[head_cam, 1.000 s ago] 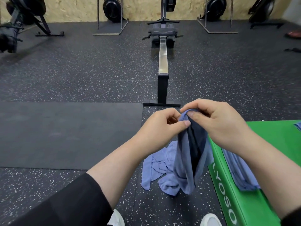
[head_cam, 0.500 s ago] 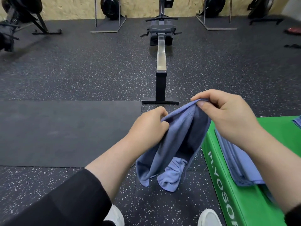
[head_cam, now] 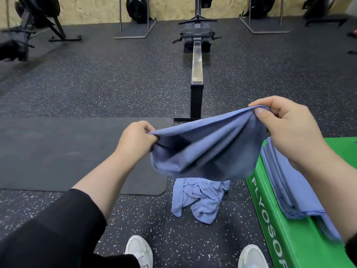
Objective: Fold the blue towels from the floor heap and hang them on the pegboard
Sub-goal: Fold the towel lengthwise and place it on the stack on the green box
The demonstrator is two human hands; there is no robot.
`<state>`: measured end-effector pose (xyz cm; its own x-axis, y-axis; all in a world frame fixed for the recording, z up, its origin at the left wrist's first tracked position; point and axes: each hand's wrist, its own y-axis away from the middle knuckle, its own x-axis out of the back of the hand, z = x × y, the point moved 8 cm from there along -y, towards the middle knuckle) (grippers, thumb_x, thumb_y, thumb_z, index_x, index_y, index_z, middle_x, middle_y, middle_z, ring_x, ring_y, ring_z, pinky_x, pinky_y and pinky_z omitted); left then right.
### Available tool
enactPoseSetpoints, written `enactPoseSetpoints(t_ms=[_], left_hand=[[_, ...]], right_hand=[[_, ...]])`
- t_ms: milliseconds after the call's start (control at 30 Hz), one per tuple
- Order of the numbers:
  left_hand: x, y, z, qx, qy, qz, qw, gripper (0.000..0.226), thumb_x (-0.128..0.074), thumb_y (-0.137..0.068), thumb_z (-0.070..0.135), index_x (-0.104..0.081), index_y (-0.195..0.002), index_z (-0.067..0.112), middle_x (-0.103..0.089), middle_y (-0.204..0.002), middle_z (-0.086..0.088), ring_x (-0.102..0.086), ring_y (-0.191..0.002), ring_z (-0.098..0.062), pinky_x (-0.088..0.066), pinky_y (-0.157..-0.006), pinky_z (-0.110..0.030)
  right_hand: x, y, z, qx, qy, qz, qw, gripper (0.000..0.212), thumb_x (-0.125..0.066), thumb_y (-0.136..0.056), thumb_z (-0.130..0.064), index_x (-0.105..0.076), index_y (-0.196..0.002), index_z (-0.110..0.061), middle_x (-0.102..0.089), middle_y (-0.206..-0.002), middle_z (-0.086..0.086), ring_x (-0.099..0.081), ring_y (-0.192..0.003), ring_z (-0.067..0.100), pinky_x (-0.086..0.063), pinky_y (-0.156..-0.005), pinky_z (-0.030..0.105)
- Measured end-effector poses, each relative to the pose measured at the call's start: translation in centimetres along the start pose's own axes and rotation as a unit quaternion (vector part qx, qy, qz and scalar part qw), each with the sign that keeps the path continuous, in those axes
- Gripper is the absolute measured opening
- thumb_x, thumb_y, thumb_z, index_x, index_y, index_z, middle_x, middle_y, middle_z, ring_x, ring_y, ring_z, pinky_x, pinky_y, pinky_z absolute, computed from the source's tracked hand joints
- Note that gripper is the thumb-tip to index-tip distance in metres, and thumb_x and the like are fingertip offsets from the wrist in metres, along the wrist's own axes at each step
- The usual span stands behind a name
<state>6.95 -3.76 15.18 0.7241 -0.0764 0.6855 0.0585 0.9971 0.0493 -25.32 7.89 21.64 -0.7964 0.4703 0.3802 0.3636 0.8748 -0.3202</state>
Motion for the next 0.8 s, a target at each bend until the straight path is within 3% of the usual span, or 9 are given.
enactPoseSetpoints(t_ms=[67,167,267,367,467,533,667,800], left_hand=[[-0.6,0.7,-0.2,0.037,0.150,-0.041,0.987,0.012,-0.063,-0.080,0.002,-0.068,-0.072,0.009,-0.066,-0.071,-0.008,-0.060,-0.069,-0.021,-0.062,-0.077,-0.045],[-2.6,2.3,0.4,0.071,0.269,-0.148,0.949,0.014,-0.063,-0.095,0.007,-0.070,-0.083,0.008,-0.066,-0.083,-0.012,-0.063,-0.074,-0.022,-0.062,-0.081,-0.037],[-3.7,3.2,1.1,0.094,0.300,-0.187,0.931,0.018,-0.052,-0.102,0.014,-0.068,-0.094,0.013,-0.069,-0.086,-0.008,-0.065,-0.071,-0.018,-0.059,-0.076,-0.034],[-4.2,3.3,1.0,0.101,0.292,-0.184,0.933,0.020,-0.058,-0.100,0.029,-0.068,-0.102,0.012,-0.071,-0.093,-0.012,-0.063,-0.081,-0.021,-0.052,-0.077,-0.034],[-3.9,2.9,1.4,0.022,0.173,-0.174,0.969,0.033,-0.073,-0.087,0.034,-0.066,-0.101,0.005,-0.072,-0.092,-0.012,-0.060,-0.077,-0.017,-0.046,-0.074,-0.033],[-3.0,2.4,1.5,-0.024,0.068,-0.124,0.990,0.026,-0.072,-0.085,0.027,-0.059,-0.090,0.005,-0.065,-0.081,-0.011,-0.052,-0.071,-0.017,-0.041,-0.066,-0.032],[-1.8,2.0,1.4,-0.056,-0.048,-0.081,0.994,0.005,-0.057,-0.091,0.022,-0.055,-0.090,0.018,-0.064,-0.082,0.003,-0.055,-0.075,-0.018,-0.041,-0.060,-0.031],[-0.1,1.7,0.6,-0.062,-0.119,-0.034,0.990,0.007,-0.048,-0.094,0.024,-0.052,-0.089,0.020,-0.064,-0.083,0.002,-0.059,-0.082,-0.025,-0.042,-0.063,-0.034]], right_hand=[[-0.3,0.0,0.3,-0.009,-0.010,-0.005,1.000,0.018,-0.060,-0.095,-0.023,-0.074,-0.096,-0.034,-0.073,-0.084,-0.012,-0.060,-0.077,0.009,-0.051,-0.078,0.046],[-1.1,0.3,0.5,-0.015,0.004,-0.024,1.000,0.016,-0.059,-0.091,-0.029,-0.073,-0.095,-0.035,-0.074,-0.087,-0.005,-0.061,-0.079,0.013,-0.050,-0.078,0.047],[-2.0,0.5,0.7,-0.021,0.018,-0.047,0.999,0.017,-0.060,-0.097,-0.021,-0.073,-0.094,-0.032,-0.074,-0.086,-0.004,-0.062,-0.078,0.014,-0.049,-0.077,0.041],[-2.8,0.7,0.8,-0.031,0.031,-0.058,0.997,0.019,-0.059,-0.099,-0.015,-0.073,-0.094,-0.028,-0.075,-0.087,-0.004,-0.062,-0.079,0.010,-0.051,-0.080,0.040],[-3.2,0.6,0.8,-0.033,0.046,-0.061,0.997,0.019,-0.059,-0.098,-0.015,-0.073,-0.093,-0.027,-0.075,-0.087,-0.004,-0.062,-0.080,0.011,-0.051,-0.081,0.040],[-3.3,0.6,0.9,-0.034,0.059,-0.060,0.996,0.019,-0.059,-0.098,-0.016,-0.072,-0.093,-0.028,-0.075,-0.086,-0.004,-0.061,-0.077,0.012,-0.050,-0.078,0.039],[-3.4,0.3,1.5,-0.037,0.071,-0.050,0.995,0.018,-0.058,-0.097,-0.017,-0.072,-0.093,-0.028,-0.074,-0.086,-0.002,-0.065,-0.085,0.030,-0.053,-0.081,0.046],[-2.7,-0.1,2.5,-0.050,0.073,-0.024,0.996,0.020,-0.058,-0.097,-0.017,-0.072,-0.089,-0.030,-0.073,-0.082,0.000,-0.058,-0.073,0.019,-0.053,-0.079,0.047]])
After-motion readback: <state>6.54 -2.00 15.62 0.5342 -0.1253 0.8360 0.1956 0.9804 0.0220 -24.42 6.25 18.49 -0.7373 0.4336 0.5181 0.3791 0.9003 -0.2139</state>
